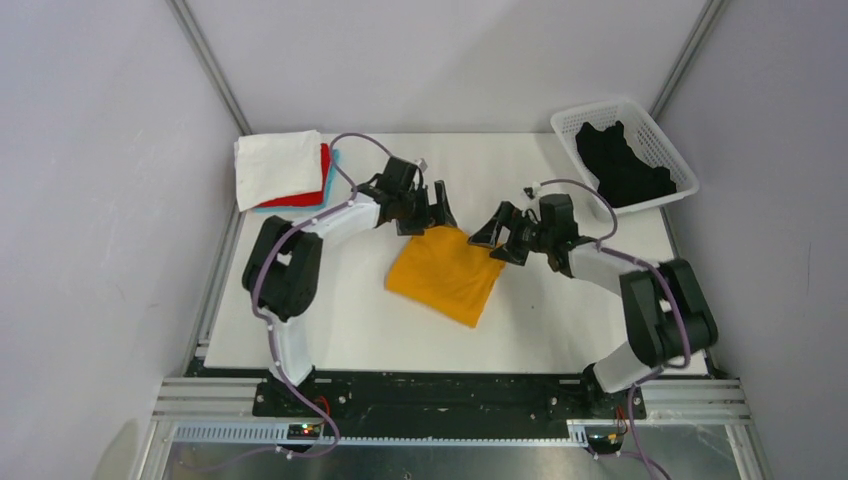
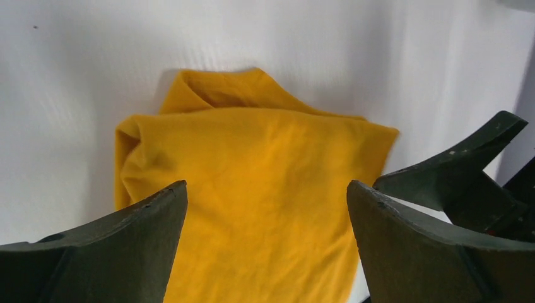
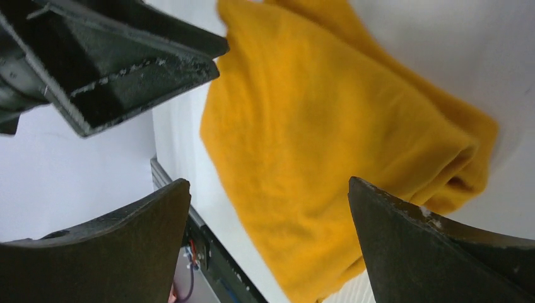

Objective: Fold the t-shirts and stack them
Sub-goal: Smooth out wrinkles on the folded tshirt

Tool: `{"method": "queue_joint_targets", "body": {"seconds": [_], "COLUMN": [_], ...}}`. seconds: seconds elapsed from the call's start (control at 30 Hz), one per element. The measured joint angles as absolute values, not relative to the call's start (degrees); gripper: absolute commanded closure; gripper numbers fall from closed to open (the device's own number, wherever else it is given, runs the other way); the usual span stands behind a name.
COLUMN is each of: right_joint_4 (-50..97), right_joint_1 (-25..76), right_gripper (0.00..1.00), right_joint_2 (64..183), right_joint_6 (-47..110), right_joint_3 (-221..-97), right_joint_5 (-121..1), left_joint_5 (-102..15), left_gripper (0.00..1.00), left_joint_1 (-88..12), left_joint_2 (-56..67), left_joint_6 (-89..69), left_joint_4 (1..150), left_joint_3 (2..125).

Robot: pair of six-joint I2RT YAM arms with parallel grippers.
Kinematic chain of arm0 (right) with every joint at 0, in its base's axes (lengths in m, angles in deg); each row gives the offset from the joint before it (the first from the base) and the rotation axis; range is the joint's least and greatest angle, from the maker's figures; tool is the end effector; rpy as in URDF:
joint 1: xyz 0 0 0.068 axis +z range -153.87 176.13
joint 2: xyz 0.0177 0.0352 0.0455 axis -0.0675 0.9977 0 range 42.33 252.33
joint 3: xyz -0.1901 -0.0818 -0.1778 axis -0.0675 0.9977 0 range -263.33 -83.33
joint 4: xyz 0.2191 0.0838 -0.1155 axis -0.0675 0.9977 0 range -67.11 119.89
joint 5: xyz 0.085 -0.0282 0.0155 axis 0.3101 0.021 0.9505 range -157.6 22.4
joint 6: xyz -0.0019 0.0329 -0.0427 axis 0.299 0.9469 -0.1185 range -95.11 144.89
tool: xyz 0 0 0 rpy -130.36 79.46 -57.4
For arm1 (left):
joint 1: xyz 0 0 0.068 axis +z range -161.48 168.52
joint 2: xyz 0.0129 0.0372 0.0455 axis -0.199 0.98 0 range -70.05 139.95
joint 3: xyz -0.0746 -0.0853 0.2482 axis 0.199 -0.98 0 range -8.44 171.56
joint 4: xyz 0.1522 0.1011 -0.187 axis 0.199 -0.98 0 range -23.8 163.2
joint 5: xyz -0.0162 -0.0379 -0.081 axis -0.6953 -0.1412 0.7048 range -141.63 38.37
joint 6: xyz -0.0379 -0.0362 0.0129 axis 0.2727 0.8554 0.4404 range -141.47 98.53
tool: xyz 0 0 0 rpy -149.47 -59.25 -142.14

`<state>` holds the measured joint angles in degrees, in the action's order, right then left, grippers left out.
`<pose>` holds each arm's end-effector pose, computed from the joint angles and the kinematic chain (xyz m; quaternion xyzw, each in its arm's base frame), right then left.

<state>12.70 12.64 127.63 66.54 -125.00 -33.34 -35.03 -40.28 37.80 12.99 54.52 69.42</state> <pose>0.2852 0.1056 0.1940 0.0469 0.8518 0.4467 0.2697 0.3583 -0.2086 0.2131 0.0052 0.9272 -0.2981 0.2265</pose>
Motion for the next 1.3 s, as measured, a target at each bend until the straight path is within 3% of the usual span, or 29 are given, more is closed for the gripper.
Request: {"method": "queue_joint_targets", "body": {"seconds": [0.27,0.67,0.93,1.07,1.3], "right_joint_4": [13.86,24.72,34.6,35.45,41.64], "right_joint_1": [11.0,7.86,10.55,13.52,13.96], "right_gripper": [0.01,0.0,0.0,0.01,0.01], "right_joint_2": [143.04,147.74,132.46,121.22,104.33], "right_joint_6": [66.06,58.1,54.19,54.28,54.85], "right_joint_3": [-132.11,-144.0,-143.19,-137.09,-125.42], "right_joint_5": [-33.71,-35.87,-41.84,-42.8,-49.23], "left_joint_5": [-39.23,-47.34,-51.51,-51.49,-51.93], "left_gripper": [0.0,0.0,0.0,0.0,0.0], "left_joint_1": [-40.17,-42.88,-43.62,-44.58,-44.76], "left_joint_2": [45.28,37.41,25.58,18.61,18.98], "left_joint_6": [13.23,17.93,17.55,18.04,18.21], "left_joint_4": [55.07,56.99,55.57,56.33,54.17], "left_joint_3": [70.71,61.58,59.72,53.6,46.82]}}
